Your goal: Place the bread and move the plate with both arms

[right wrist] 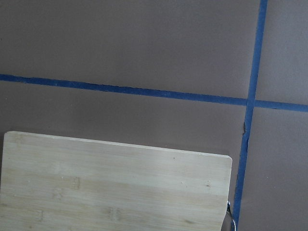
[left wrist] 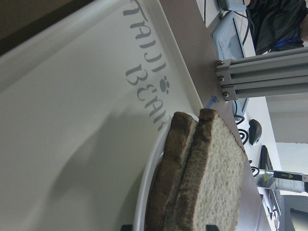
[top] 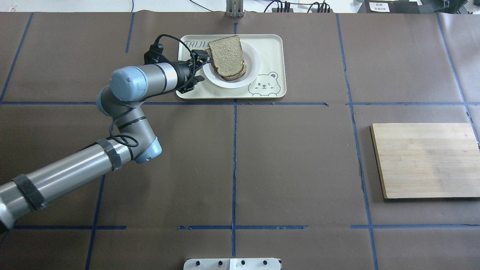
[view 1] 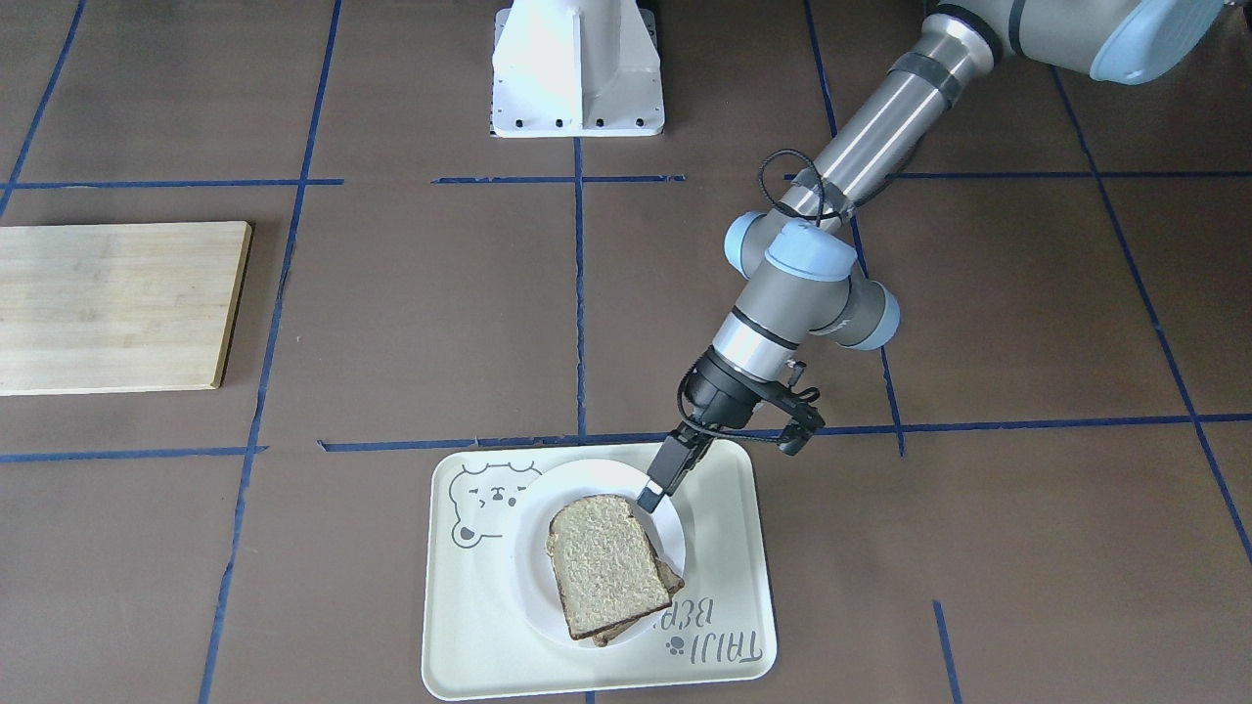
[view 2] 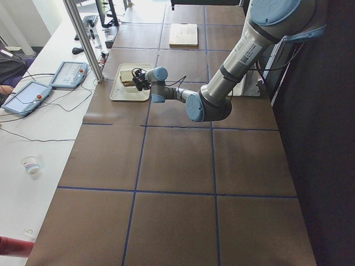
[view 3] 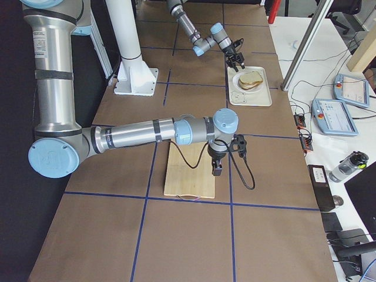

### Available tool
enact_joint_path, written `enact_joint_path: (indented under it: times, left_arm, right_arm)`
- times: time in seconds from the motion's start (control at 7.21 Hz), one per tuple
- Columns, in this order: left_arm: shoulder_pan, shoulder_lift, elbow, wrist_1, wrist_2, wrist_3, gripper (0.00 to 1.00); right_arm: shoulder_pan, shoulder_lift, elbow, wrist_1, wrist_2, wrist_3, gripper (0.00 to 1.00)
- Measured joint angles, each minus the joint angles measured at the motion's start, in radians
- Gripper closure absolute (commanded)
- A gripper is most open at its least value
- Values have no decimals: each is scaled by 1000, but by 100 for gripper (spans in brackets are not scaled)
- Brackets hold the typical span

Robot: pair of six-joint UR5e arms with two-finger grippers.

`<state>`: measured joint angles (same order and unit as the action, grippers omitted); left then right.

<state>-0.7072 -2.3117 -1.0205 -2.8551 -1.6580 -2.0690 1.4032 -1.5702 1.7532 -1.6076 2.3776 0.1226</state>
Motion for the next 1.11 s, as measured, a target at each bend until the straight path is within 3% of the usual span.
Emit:
enact_joint_path:
  times: [0.42, 0.83, 1.11]
  left_arm:
    - [-220, 253, -322, 210, -338, 259, 0]
    - [-489, 451, -403, 283, -571, 691, 0]
    - [-633, 505, -407, 434, -601, 1081, 0]
  right_arm:
    - [3, -4, 1, 0, 0, -3, 0]
    - [9, -3, 0, 0, -1, -5, 0]
    - [12, -2, 0, 0, -1, -6, 0]
